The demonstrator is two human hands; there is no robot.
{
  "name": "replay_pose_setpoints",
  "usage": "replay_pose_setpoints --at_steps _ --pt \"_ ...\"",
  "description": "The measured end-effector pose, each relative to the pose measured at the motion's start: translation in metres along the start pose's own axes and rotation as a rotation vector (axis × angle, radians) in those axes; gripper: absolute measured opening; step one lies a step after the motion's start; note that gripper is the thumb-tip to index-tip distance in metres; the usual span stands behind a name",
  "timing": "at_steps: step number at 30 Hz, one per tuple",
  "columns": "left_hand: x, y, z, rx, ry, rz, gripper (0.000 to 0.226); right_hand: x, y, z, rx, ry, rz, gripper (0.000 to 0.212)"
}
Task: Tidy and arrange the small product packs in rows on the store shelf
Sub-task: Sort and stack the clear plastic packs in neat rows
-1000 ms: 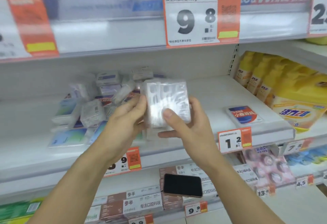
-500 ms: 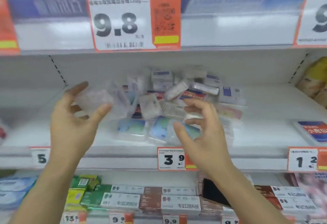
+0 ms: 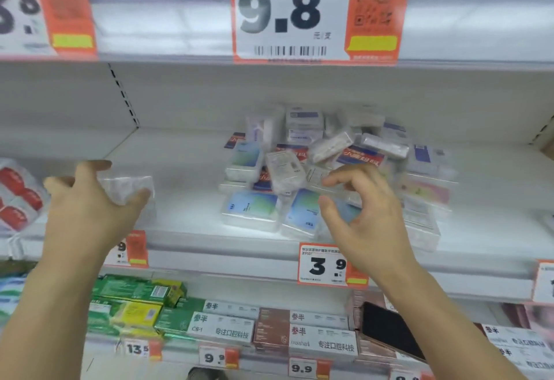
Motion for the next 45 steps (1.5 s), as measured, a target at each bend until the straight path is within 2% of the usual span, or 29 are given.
replay_pose_setpoints --at_steps 5,10,15,18,20,21,23,25,28,30,31,33,35,38,41,43,45 --pt "-0.016 -0.026 -0.023 0.085 0.218 -0.026 0.082 0.000 -0.011 -0.009 -0.003 0.112 -0.024 0.017" --pt "-0.023 -0.048 -0.035 0.075 0.127 0.007 0.086 -0.018 -0.050 -0.026 -0.028 0.257 -0.252 0.028" --pt "-0.035 -0.063 -0.040 0.101 0.106 -0.138 0.074 -0.051 -0.097 -0.040 -0.113 0.363 -0.527 0.045" --pt "-0.019 -0.055 -0.023 0.039 0.151 0.096 0.062 -0.071 -0.112 -0.040 -0.195 0.443 -0.655 0.066" --pt "-0.010 -0.044 -0.002 -0.119 0.286 0.241 0.051 -0.080 -0.116 -0.030 -0.281 0.496 -0.752 0.079" --pt "-0.011 -0.040 0.014 -0.222 0.350 0.238 0.046 -0.084 -0.116 -0.023 -0.323 0.512 -0.790 0.084" --pt "-0.023 -0.033 0.047 -0.415 0.387 0.101 0.040 -0.088 -0.115 -0.011 -0.360 0.531 -0.838 0.087" --pt "-0.046 -0.026 0.080 -0.562 0.356 -0.093 0.037 -0.089 -0.114 -0.008 -0.299 0.548 -0.863 0.082" --pt "-0.076 -0.018 0.112 -0.622 0.321 -0.258 0.052 -0.079 -0.111 -0.012 -0.182 0.471 -0.905 0.064" --pt "-0.090 -0.020 0.120 -0.585 0.324 -0.333 0.064 -0.066 -0.109 -0.007 -0.164 0.422 -0.891 0.050" --pt "-0.096 -0.024 0.119 -0.549 0.322 -0.378 0.068 -0.058 -0.107 -0.002 -0.171 0.399 -0.868 0.051" --pt "-0.105 -0.030 0.111 -0.511 0.234 -0.427 0.071 -0.040 -0.104 0.003 -0.198 0.334 -0.794 0.075" --pt "-0.106 -0.032 0.104 -0.524 0.188 -0.422 0.063 -0.023 -0.105 0.003 -0.244 0.276 -0.717 0.088" --pt "-0.096 -0.030 0.098 -0.521 0.262 -0.438 0.059 -0.010 -0.108 0.006 -0.301 0.214 -0.675 0.089" --pt "-0.087 -0.022 0.097 -0.533 0.249 -0.433 0.065 -0.011 -0.109 0.002 -0.241 0.098 -0.602 0.082" --pt "-0.072 -0.012 0.102 -0.552 0.443 -0.375 0.057 -0.017 -0.108 -0.008 -0.154 -0.077 -0.511 0.073" --pt "-0.059 0.000 0.109 -0.530 0.749 -0.499 0.047 -0.029 -0.110 -0.016 -0.118 -0.330 -0.479 0.057"
Point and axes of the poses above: each hand's wrist, its own y-axis away from the middle knuckle, its own x-axis out of the back of the hand, z = x × y, the point moved 3 cm from there along -y, towards the middle knuckle, and after that the axes turned 14 degrees about -z, right-handed, at the moved point
